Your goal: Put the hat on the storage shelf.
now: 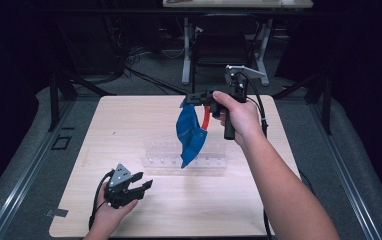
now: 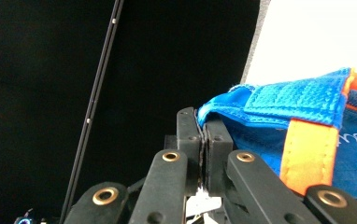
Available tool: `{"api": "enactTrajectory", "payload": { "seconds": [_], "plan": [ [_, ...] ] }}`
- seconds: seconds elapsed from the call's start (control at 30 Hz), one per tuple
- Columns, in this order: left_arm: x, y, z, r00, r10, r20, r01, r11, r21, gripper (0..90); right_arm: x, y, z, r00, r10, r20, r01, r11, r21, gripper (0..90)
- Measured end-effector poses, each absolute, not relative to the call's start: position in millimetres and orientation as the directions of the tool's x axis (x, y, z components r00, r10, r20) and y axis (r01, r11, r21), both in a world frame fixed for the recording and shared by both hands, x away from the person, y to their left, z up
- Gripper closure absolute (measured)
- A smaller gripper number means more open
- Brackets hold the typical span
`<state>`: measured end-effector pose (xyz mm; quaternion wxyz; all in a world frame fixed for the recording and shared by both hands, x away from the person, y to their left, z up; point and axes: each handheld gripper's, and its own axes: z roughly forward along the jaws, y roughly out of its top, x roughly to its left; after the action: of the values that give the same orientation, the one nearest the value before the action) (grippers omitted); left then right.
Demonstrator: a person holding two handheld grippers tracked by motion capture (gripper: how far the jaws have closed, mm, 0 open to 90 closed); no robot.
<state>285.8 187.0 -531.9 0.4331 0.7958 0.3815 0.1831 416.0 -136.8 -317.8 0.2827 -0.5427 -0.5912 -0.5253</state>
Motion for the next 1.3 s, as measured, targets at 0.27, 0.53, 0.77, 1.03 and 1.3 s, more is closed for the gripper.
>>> {"api": "enactTrajectory", "payload": {
  "seconds": [0.27, 0.53, 0.77, 1.03, 1.3],
  "plan": [
    [288.1, 155.4, -513.8, 0.691, 0.723, -0.004, 0.380, -0.358, 0.853, 53.2, 416.5, -133.7, -318.4, -0.253, 0.348, 0.903, 0.937, -0.145, 0.319, 87.9],
    [293.2, 119.6, -505.0, 0.729, 0.685, 0.010, 0.343, -0.377, 0.860, 54.9, 416.5, -131.3, -318.7, -0.255, 0.349, 0.902, 0.937, -0.141, 0.319, 87.7],
    [294.9, 99.7, -496.4, 0.748, 0.663, 0.031, 0.311, -0.391, 0.866, 62.9, 416.4, -132.3, -318.4, -0.255, 0.352, 0.900, 0.935, -0.147, 0.322, 87.7],
    [298.2, 88.4, -489.9, 0.743, 0.667, 0.058, 0.291, -0.400, 0.869, 66.8, 416.5, -131.5, -318.8, -0.256, 0.354, 0.899, 0.935, -0.147, 0.324, 87.6],
    [300.9, 86.5, -489.6, 0.735, 0.672, 0.093, 0.284, -0.429, 0.858, 82.9, 415.6, -130.2, -318.8, -0.255, 0.357, 0.899, 0.935, -0.147, 0.323, 87.6]
  ]
}}
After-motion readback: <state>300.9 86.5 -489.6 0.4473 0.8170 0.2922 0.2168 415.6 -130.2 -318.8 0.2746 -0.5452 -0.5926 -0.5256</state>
